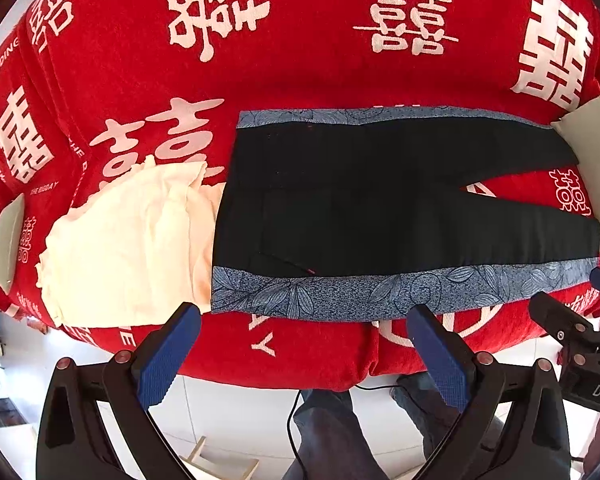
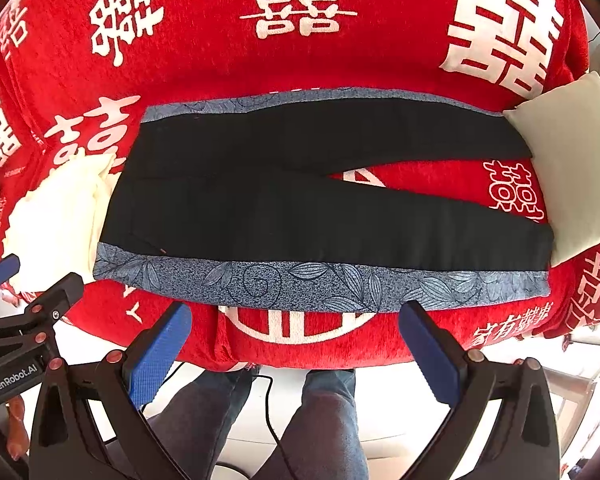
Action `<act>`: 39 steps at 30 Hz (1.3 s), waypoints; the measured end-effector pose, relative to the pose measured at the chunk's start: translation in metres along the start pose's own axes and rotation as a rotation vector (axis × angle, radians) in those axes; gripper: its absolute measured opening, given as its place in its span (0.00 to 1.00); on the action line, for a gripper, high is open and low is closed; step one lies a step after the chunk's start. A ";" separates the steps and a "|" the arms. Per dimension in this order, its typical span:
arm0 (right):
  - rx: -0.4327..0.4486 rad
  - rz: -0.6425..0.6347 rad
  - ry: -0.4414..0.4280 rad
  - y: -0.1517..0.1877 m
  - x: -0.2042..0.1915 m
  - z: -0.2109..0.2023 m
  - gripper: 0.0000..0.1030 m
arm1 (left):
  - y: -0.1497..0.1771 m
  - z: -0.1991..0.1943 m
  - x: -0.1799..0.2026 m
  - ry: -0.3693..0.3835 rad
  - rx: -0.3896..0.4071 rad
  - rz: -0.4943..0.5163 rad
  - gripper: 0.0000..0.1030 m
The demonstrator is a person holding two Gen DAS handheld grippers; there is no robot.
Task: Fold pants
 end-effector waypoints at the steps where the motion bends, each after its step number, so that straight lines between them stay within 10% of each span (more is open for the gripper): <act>1: 0.000 -0.003 -0.007 0.000 0.003 0.000 1.00 | 0.000 0.000 0.001 0.000 -0.003 -0.006 1.00; 19: -0.078 -0.077 -0.093 0.018 0.060 0.019 1.00 | 0.035 0.006 0.026 -0.050 -0.076 -0.208 1.00; 33: -0.139 0.395 -0.709 0.051 0.040 0.139 0.97 | 0.062 0.134 -0.038 0.158 -0.123 -0.328 1.00; 39: -0.166 0.508 -0.832 0.065 0.027 0.202 0.72 | 0.067 0.187 -0.041 0.273 -0.139 -0.381 0.91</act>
Point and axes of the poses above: each gripper's, at about its wrist camera, not at the fingertips, and z roughly the way its jaws point, x to its right, y to its underside, the point moved 4 cm from there along z, roughly the way its jaws point, and after that the axes turned 4 degrees about -y, right-handed, at the moved point
